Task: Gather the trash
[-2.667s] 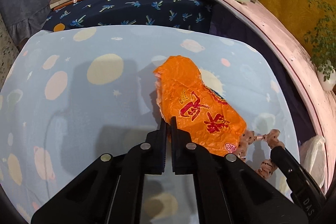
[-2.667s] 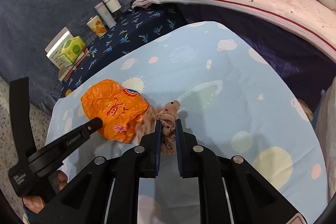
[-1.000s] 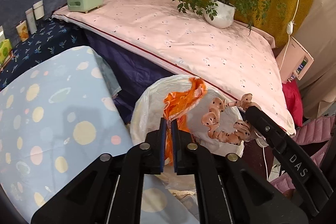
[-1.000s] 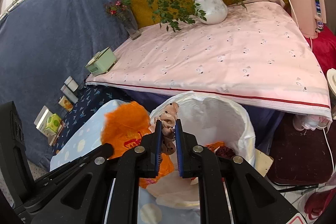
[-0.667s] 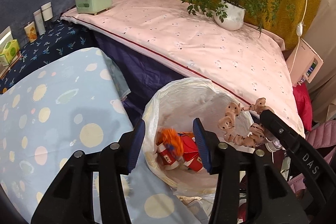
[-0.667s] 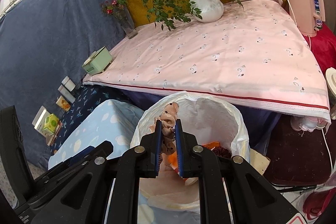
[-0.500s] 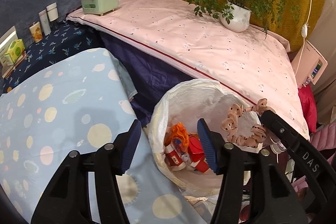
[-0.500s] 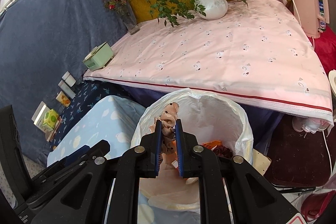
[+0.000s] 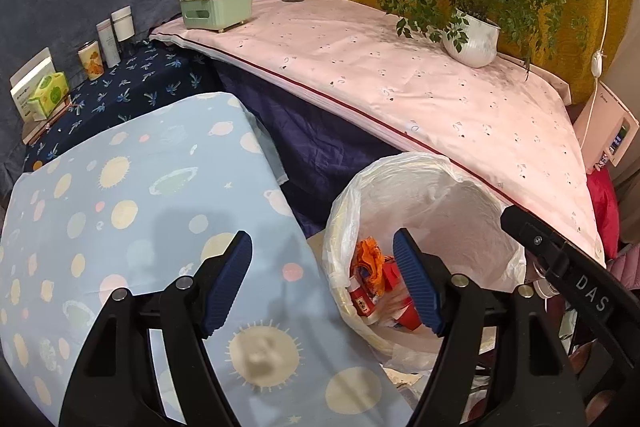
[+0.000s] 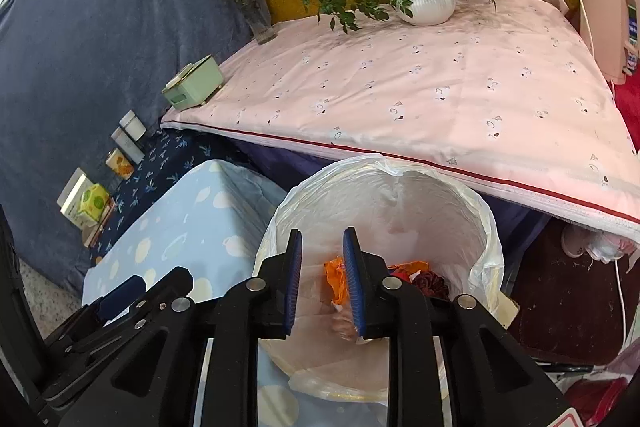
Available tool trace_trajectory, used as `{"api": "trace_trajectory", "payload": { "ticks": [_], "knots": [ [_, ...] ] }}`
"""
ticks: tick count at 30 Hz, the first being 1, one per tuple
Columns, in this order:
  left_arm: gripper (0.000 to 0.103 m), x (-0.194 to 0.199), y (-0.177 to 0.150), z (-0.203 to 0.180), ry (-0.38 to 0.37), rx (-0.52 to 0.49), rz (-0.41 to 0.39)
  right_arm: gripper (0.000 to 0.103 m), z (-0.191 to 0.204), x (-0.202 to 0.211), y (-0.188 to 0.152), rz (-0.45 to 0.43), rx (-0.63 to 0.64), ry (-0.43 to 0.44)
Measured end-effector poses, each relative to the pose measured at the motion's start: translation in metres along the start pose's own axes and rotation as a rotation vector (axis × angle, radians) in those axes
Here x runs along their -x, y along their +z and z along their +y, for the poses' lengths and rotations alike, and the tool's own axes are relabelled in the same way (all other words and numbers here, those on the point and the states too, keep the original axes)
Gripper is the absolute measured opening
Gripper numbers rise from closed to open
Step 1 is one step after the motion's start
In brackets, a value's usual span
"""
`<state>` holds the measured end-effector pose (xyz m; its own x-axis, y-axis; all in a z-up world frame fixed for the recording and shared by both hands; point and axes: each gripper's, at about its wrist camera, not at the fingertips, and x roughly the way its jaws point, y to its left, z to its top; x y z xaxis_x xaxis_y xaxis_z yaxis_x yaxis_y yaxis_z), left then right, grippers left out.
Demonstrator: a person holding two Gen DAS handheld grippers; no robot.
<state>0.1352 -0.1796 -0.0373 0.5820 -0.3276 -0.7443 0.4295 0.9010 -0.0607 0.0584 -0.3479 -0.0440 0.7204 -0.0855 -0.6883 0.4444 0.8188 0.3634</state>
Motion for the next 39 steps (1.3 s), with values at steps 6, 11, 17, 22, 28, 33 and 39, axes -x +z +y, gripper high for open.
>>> {"api": "trace_trajectory", "payload": {
  "ticks": [6, 11, 17, 22, 28, 33, 39],
  "knots": [
    [0.072, 0.007, -0.007, 0.006, 0.020, -0.002, -0.008, 0.036, 0.012, 0.008, -0.006, 0.007, 0.072, -0.015],
    [0.078, 0.016, -0.016, 0.009, 0.040, -0.010, -0.022, 0.051, 0.024, 0.017, -0.012, 0.004, 0.160, -0.045],
    [0.079, 0.024, -0.029, 0.017, 0.057, -0.012, -0.019, 0.063, 0.032, 0.030, -0.021, 0.006, 0.209, -0.065],
    [0.082, 0.031, -0.042, 0.021, 0.070, -0.018, -0.014, 0.073, 0.033, 0.037, -0.031, 0.010, 0.225, -0.107],
    [0.082, 0.036, -0.057, 0.026, 0.062, -0.006, 0.008, 0.084, 0.033, 0.043, -0.042, 0.015, 0.244, -0.126],
    [0.087, 0.040, -0.068, 0.030, 0.061, 0.002, 0.021, 0.089, 0.034, 0.044, -0.054, 0.029, 0.286, -0.144],
    [0.088, 0.041, -0.079, 0.033, 0.062, 0.005, 0.037, 0.096, 0.034, 0.047, -0.069, 0.027, 0.321, -0.194]
  ]
}}
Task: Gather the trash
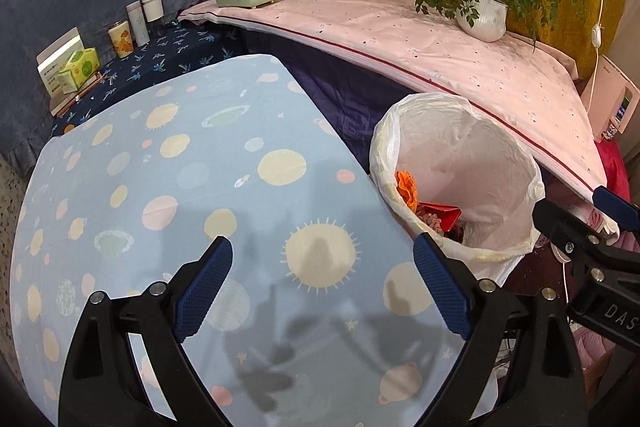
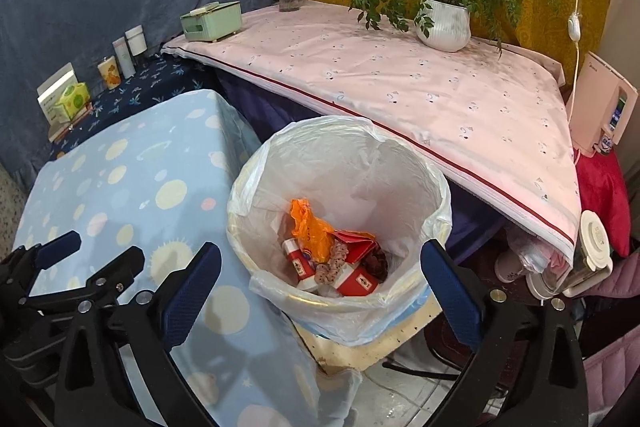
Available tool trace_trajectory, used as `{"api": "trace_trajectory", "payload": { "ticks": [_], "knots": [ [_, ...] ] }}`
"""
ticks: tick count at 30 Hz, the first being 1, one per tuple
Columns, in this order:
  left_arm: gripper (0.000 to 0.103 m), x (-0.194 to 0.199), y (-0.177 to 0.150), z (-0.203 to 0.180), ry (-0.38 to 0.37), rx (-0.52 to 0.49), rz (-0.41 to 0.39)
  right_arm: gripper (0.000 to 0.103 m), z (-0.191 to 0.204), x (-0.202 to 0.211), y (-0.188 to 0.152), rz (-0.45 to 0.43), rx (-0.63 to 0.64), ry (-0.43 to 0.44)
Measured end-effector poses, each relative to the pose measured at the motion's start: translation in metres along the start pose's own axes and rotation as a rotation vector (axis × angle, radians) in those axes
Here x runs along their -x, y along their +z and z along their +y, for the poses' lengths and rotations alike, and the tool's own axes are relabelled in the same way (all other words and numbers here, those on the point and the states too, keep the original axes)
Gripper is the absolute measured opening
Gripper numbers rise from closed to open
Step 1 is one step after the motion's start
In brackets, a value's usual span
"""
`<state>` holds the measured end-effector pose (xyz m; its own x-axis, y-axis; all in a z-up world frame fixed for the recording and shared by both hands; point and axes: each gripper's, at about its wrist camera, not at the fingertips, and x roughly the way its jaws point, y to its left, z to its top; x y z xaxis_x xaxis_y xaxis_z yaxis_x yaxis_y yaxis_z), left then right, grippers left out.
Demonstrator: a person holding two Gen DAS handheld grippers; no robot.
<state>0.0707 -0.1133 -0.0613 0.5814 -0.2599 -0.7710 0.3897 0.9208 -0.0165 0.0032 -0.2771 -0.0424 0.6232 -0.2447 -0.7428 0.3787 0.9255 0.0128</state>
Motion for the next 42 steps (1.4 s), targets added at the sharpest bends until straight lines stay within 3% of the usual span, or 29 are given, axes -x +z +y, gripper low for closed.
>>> {"api": "trace_trajectory", "payload": {
  "ticks": [18, 42],
  "knots": [
    [0.093, 0.007, -0.010, -0.005, 0.007, 0.011, -0.009, 0.096, -0.008, 0.013, -0.020, -0.039, 0.018, -0.058],
    [0.093, 0.013, -0.009, -0.020, 0.010, -0.018, -0.029, 0.096, -0.011, 0.017, -0.026, -0.037, 0.009, -0.071]
  ]
}}
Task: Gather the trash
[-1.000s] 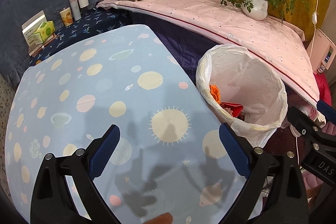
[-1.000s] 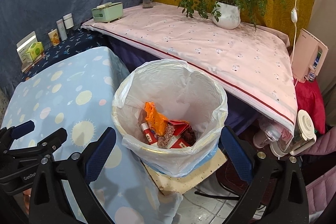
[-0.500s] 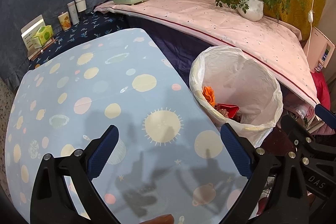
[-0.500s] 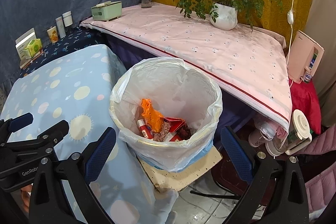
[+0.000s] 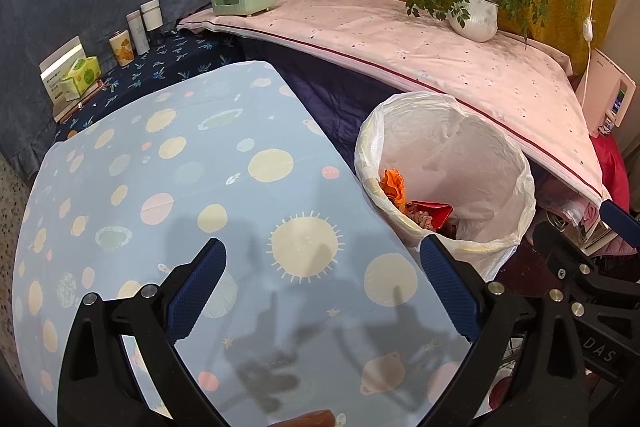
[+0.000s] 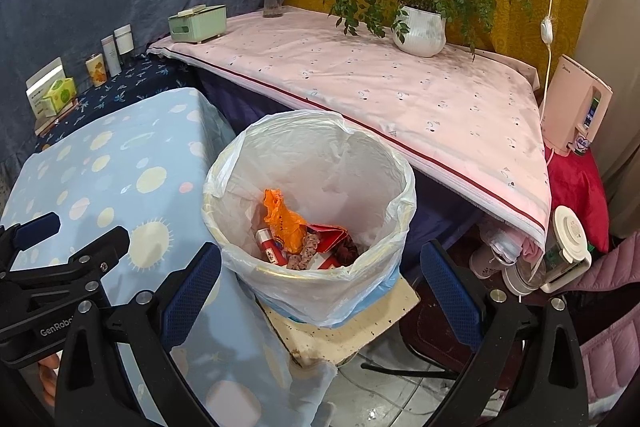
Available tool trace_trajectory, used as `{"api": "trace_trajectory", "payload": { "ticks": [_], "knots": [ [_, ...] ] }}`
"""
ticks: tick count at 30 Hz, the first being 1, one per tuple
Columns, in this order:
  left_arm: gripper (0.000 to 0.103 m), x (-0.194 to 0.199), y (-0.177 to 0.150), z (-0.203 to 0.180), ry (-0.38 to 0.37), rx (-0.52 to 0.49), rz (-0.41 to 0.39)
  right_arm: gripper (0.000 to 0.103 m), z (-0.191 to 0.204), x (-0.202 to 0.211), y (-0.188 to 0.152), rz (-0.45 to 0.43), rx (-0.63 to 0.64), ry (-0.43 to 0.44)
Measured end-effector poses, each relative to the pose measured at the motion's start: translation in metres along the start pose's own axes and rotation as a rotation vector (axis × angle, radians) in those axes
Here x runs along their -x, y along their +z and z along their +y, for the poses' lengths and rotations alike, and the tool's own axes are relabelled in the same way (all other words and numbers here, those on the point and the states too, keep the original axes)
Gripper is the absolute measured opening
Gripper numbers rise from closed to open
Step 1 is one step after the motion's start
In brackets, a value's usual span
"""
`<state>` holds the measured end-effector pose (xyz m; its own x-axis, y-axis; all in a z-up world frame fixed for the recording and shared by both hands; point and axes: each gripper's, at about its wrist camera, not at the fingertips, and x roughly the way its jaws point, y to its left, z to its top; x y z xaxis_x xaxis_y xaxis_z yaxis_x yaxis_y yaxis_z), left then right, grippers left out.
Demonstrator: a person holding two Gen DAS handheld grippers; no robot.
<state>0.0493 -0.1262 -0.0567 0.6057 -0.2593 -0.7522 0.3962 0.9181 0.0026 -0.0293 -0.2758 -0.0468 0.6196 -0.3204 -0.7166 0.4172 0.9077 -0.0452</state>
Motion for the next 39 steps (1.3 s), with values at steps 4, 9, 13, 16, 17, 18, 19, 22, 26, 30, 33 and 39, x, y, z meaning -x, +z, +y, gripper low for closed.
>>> {"api": "trace_trajectory", "payload": {
  "ticks": [4, 9, 13, 16, 17, 18, 19, 22, 26, 30, 33, 39],
  "knots": [
    [0.093, 0.0002, -0.0002, -0.0005, 0.000, -0.001, -0.001, 0.096, -0.0006, 0.0001, 0.0000, -0.001, -0.003, -0.002],
    [0.093, 0.0009, -0.0002, -0.0021, 0.001, -0.002, 0.000, 0.096, -0.0023, 0.0012, 0.0002, -0.002, -0.006, -0.004],
    [0.093, 0.0011, -0.0001, -0.0018, 0.001, -0.004, 0.000, 0.096, -0.0034, 0.0019, -0.0006, -0.003, -0.007, -0.006],
    [0.093, 0.0011, -0.0002, -0.0016, 0.000, -0.002, -0.001, 0.096, -0.0041, 0.0024, -0.0010, -0.005, -0.008, -0.009],
    [0.093, 0.0012, -0.0004, -0.0021, -0.001, -0.002, -0.002, 0.096, -0.0041, 0.0023, -0.0010, -0.004, -0.008, -0.009],
    [0.093, 0.0013, -0.0006, -0.0028, 0.000, -0.002, -0.002, 0.096, -0.0044, 0.0025, -0.0009, -0.005, -0.009, -0.009],
    [0.093, 0.0014, -0.0007, -0.0027, -0.001, -0.002, -0.003, 0.096, -0.0043, 0.0025, -0.0011, -0.005, -0.008, -0.009],
    [0.093, 0.0014, -0.0008, -0.0029, 0.000, -0.002, -0.002, 0.096, -0.0047, 0.0026, -0.0013, -0.005, -0.008, -0.011],
    [0.093, 0.0016, -0.0009, -0.0032, 0.000, 0.000, -0.002, 0.096, -0.0061, 0.0038, -0.0039, -0.005, -0.013, -0.014],
    [0.093, 0.0019, -0.0016, -0.0037, 0.004, 0.000, -0.003, 0.096, -0.0080, 0.0038, -0.0051, -0.003, -0.016, -0.016],
    [0.093, 0.0029, -0.0032, -0.0045, 0.009, 0.002, -0.006, 0.096, -0.0083, 0.0034, -0.0061, -0.002, -0.016, -0.017],
    [0.093, 0.0037, -0.0049, -0.0060, 0.016, 0.003, -0.006, 0.096, -0.0090, 0.0034, -0.0065, -0.002, -0.017, -0.017]
  ]
}}
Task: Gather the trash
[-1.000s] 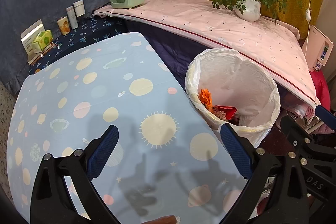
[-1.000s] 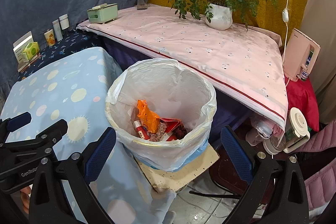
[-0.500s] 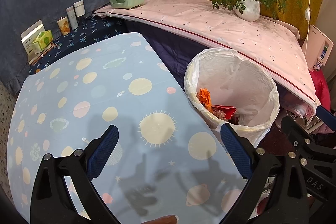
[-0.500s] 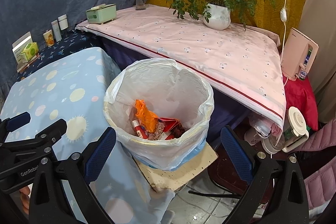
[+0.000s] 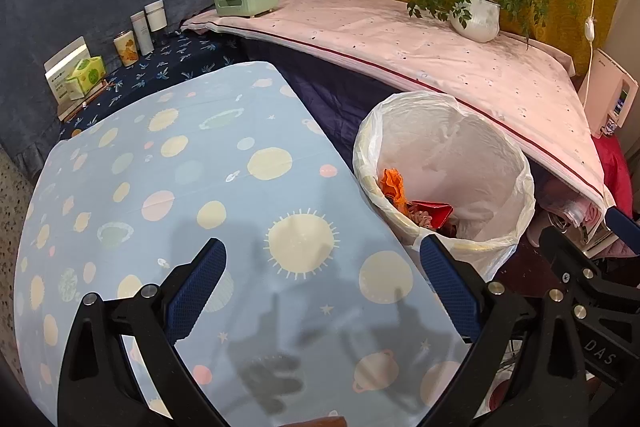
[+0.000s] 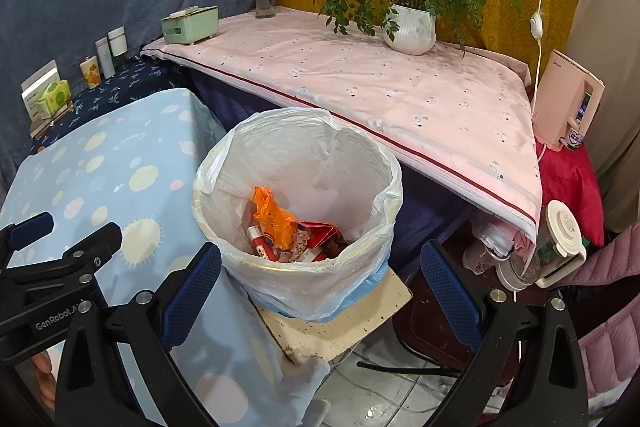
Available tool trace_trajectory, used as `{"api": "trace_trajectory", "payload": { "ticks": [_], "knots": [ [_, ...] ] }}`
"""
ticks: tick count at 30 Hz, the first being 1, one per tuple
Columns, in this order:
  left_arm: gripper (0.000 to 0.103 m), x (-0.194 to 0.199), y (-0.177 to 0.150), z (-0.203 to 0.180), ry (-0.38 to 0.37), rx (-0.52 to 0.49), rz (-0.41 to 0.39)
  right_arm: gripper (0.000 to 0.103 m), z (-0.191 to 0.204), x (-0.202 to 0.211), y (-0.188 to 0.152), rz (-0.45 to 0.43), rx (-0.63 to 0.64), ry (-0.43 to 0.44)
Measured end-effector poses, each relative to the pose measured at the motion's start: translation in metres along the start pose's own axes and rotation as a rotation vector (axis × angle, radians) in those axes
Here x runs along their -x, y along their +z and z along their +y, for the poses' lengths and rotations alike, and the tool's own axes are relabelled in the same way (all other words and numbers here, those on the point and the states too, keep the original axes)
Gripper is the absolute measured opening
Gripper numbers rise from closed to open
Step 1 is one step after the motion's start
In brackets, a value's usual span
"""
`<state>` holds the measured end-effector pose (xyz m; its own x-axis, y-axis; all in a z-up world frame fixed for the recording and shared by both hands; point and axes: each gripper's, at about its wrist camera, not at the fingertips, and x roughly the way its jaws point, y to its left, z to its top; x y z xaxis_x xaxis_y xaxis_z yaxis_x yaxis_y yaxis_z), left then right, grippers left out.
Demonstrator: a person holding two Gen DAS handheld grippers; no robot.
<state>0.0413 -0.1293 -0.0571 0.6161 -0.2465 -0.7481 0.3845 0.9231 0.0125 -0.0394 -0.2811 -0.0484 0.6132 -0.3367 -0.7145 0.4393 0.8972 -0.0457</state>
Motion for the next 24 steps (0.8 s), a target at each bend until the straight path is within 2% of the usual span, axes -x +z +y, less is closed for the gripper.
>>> {"api": "trace_trajectory", "payload": {
  "ticks": [24],
  "knots": [
    [0.093, 0.0005, -0.0007, -0.0087, 0.006, -0.014, -0.002, 0.096, -0.0028, -0.0012, -0.0041, -0.001, -0.002, -0.004]
  ]
}}
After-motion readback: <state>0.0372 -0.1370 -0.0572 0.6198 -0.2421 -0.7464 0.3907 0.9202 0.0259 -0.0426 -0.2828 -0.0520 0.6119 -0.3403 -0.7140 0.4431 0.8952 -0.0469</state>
